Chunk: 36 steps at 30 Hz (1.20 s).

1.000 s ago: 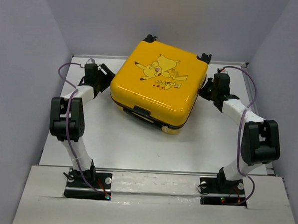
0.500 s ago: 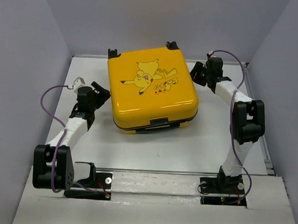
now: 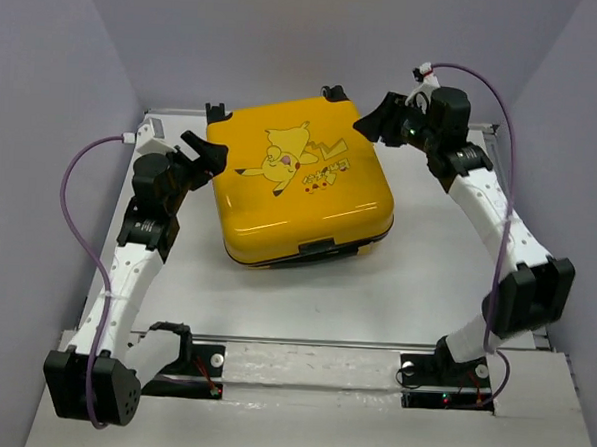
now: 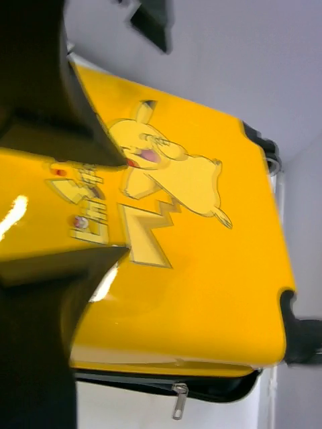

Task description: Pack the luggage

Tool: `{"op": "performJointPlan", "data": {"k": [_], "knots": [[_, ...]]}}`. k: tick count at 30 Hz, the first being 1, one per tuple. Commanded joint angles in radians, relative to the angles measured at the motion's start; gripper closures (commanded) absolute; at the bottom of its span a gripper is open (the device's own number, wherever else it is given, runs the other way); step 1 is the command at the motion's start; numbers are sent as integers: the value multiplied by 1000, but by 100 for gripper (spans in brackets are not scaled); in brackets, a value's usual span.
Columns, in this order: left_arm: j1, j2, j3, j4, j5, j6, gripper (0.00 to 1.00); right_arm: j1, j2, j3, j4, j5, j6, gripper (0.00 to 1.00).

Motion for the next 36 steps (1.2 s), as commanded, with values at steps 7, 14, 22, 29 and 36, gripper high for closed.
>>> {"op": "performJointPlan", "data": {"k": [7, 14, 22, 29, 36], "knots": [[18, -236, -233, -116, 122, 72, 1, 206, -758, -860, 240, 24, -29, 88], [25, -346, -390, -116, 135, -17, 1, 229, -1004, -1153, 243, 90, 43, 55], [27, -400, -484, -90, 94, -117, 1, 229, -899, -1201, 362, 242, 37, 48], [27, -429, -534, -47, 60, -171, 1, 229, -726, -1169, 461, 277, -29, 44], [27, -431, -594, 94, 135, -231, 1, 229, -648, -1198, 616, 179, -53, 52]]}}
